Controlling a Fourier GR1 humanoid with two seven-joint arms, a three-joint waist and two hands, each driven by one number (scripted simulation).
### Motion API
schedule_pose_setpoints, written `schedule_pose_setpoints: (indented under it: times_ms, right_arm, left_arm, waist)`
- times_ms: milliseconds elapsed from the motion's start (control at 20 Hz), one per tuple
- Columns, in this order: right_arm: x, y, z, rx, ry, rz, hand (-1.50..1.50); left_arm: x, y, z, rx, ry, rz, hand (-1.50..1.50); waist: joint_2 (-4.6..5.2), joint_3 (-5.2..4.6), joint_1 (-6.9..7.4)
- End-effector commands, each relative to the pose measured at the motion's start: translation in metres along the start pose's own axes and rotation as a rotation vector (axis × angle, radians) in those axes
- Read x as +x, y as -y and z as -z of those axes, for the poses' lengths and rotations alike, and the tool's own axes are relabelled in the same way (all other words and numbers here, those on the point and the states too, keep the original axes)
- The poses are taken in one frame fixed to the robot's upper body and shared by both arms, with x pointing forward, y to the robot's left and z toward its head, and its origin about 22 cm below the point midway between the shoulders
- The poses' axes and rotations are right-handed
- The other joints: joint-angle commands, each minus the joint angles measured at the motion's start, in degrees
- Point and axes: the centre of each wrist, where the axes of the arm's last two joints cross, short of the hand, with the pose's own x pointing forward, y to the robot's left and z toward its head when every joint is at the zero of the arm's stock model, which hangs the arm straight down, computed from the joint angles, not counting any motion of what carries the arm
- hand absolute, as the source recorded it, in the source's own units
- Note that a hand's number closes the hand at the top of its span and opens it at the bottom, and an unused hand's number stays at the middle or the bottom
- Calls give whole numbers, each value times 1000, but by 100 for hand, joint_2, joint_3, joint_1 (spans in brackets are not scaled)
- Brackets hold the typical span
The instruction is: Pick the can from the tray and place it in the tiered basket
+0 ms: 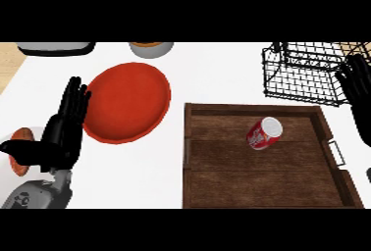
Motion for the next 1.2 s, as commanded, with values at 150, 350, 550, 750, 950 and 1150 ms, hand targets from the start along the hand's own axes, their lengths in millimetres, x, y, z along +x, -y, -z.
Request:
schedule_pose_setpoints:
  times_ms: [150,350,550,750,950,1150]
  right_arm:
    - [26,25,18,-46,257,378,150]
    - [-31,54,-8,-292,16,198,150]
    - [-45,5,-4,83,129,877,-150]
    - [-43,73,-37,230,224,764,-150]
    - [-6,108,-61,322,204,472,-150]
    - [63,132,-50,423,160,12,-150]
  left_arm:
    - [-7,11,-1,-10,31,106,0]
    - [-15,18,-9,-69,-21,107,0]
    - [-21,27,-10,-69,-33,118,0]
    - [-26,29,-5,-70,-27,129,0]
    - [-25,29,-11,-64,-52,119,0]
    - [-25,31,-10,-46,-55,116,0]
  waist:
    - [139,-59,-47]
    - [194,-73,-66]
    - [159,-42,-76]
    - [144,-69,-132]
    - [115,-79,-189]
    - [120,-92,-230]
